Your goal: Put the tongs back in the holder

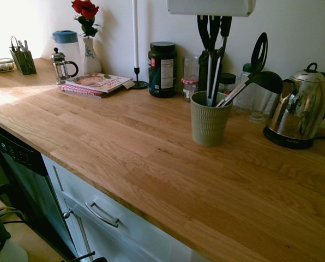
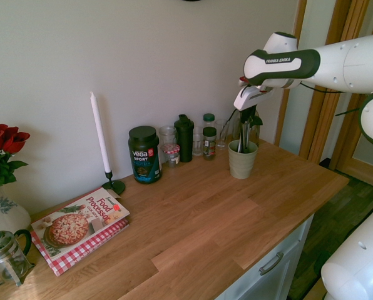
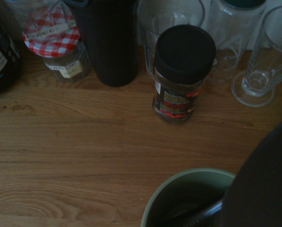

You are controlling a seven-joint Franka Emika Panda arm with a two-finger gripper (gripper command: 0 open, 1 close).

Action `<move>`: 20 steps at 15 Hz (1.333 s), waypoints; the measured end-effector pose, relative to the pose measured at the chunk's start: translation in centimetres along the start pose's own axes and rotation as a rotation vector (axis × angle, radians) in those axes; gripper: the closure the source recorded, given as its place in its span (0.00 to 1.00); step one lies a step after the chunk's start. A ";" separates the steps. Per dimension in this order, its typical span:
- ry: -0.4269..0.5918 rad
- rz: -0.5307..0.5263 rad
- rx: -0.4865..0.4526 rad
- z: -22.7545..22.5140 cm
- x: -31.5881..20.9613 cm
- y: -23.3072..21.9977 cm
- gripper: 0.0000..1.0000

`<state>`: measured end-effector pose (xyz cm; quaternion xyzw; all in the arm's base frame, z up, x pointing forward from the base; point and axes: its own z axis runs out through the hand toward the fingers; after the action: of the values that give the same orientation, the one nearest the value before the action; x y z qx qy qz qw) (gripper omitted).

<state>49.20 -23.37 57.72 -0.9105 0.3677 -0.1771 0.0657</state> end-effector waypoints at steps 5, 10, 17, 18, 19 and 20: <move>-0.039 0.006 -0.014 2.3 -0.5 0.9 0.00; -0.043 0.004 -0.015 3.3 -0.2 1.4 0.00; -0.036 0.014 -0.023 -4.0 -1.5 1.3 0.00; -0.079 0.018 -0.049 -5.4 -3.0 0.9 0.00; -0.131 0.014 -0.075 -6.0 -4.5 0.3 0.00; -0.181 0.000 -0.109 -5.8 -6.2 -0.6 0.00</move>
<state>43.35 -18.57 61.53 -0.9250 0.3695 -0.0740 0.0492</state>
